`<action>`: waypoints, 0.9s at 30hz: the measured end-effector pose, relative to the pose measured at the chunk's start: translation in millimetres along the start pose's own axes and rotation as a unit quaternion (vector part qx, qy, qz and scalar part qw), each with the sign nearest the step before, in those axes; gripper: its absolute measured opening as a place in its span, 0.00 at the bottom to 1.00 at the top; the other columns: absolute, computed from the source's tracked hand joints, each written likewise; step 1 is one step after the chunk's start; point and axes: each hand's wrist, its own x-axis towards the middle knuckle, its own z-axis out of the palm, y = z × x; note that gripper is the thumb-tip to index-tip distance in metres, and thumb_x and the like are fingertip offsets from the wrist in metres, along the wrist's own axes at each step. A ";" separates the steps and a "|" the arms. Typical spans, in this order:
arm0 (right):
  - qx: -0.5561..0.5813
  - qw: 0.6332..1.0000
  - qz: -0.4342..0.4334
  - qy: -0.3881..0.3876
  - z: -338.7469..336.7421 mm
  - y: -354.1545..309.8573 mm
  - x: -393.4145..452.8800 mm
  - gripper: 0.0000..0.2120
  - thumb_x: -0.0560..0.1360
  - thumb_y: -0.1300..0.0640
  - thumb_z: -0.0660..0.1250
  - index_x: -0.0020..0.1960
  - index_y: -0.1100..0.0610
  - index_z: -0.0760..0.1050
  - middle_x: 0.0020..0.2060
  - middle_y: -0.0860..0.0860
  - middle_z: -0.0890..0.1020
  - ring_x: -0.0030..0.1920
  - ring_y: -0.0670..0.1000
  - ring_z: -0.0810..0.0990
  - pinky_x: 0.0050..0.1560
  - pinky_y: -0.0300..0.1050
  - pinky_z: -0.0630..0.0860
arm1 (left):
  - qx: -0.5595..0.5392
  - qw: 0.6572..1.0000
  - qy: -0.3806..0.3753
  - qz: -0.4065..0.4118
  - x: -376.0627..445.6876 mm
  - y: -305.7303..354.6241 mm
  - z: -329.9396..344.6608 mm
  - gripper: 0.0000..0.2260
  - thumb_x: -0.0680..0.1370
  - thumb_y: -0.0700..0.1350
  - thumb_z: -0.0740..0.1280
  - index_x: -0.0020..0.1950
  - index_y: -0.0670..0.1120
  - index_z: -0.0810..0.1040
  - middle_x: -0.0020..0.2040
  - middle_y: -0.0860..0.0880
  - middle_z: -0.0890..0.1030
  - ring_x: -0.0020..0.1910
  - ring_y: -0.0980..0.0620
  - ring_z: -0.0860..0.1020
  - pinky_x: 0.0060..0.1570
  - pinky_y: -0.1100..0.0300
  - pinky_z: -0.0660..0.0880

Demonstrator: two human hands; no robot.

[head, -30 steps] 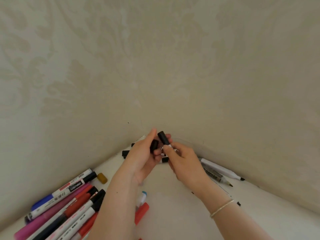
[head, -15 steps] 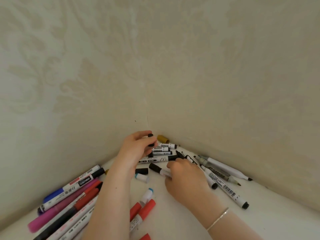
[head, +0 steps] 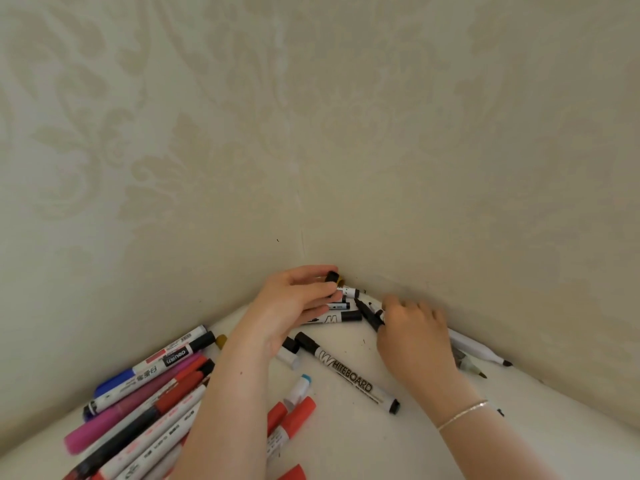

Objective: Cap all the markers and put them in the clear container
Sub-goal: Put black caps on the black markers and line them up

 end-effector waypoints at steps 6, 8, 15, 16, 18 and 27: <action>0.091 0.995 0.034 -0.016 0.6 10.2 8.0 0.11 0.75 0.61 0.60 0.57 0.55 0.71 0.51 0.51 0.78 0.53 0.54 0.75 0.52 0.45 0.67 | 0.017 1.000 0.010 0.009 0.3 1.3 2.9 0.11 0.71 0.32 0.73 0.50 0.44 0.83 0.50 0.43 0.85 0.49 0.50 0.84 0.51 0.61 0.80; 0.128 0.990 0.050 -0.035 -1.5 9.9 7.0 0.11 0.76 0.62 0.59 0.57 0.57 0.73 0.50 0.52 0.79 0.51 0.54 0.77 0.48 0.45 0.72 | 0.034 0.999 0.012 0.017 -0.2 2.2 2.8 0.11 0.71 0.32 0.73 0.49 0.44 0.83 0.49 0.44 0.85 0.48 0.50 0.84 0.51 0.61 0.80; 0.074 0.995 0.017 -0.058 -1.1 7.0 4.2 0.09 0.76 0.62 0.59 0.55 0.57 0.72 0.52 0.53 0.78 0.50 0.54 0.76 0.42 0.42 0.67 | 0.084 0.995 0.010 0.056 -0.7 3.3 0.9 0.11 0.70 0.34 0.74 0.47 0.49 0.85 0.50 0.48 0.85 0.49 0.52 0.83 0.54 0.60 0.78; 0.083 0.995 0.018 -0.054 -1.5 6.9 4.5 0.09 0.77 0.62 0.60 0.56 0.57 0.72 0.51 0.53 0.78 0.50 0.54 0.76 0.42 0.42 0.68 | 0.080 0.995 0.007 0.058 -0.9 3.4 0.9 0.11 0.71 0.35 0.74 0.48 0.49 0.85 0.50 0.48 0.85 0.50 0.52 0.83 0.54 0.60 0.78; 0.151 0.988 0.032 -0.012 -3.4 6.1 6.8 0.07 0.76 0.59 0.62 0.54 0.55 0.73 0.48 0.52 0.79 0.48 0.54 0.77 0.42 0.44 0.71 | 0.074 0.995 0.009 0.063 -1.7 4.0 1.1 0.10 0.71 0.36 0.74 0.47 0.50 0.85 0.50 0.48 0.85 0.51 0.51 0.83 0.55 0.58 0.79; 0.489 0.871 -0.018 0.043 -24.1 -13.1 0.6 0.12 0.70 0.63 0.69 0.43 0.46 0.77 0.41 0.45 0.80 0.37 0.49 0.77 0.37 0.39 0.76 | 0.158 0.973 0.098 0.140 -0.8 10.9 0.9 0.13 0.72 0.33 0.72 0.44 0.53 0.83 0.41 0.55 0.84 0.36 0.63 0.80 0.35 0.75 0.72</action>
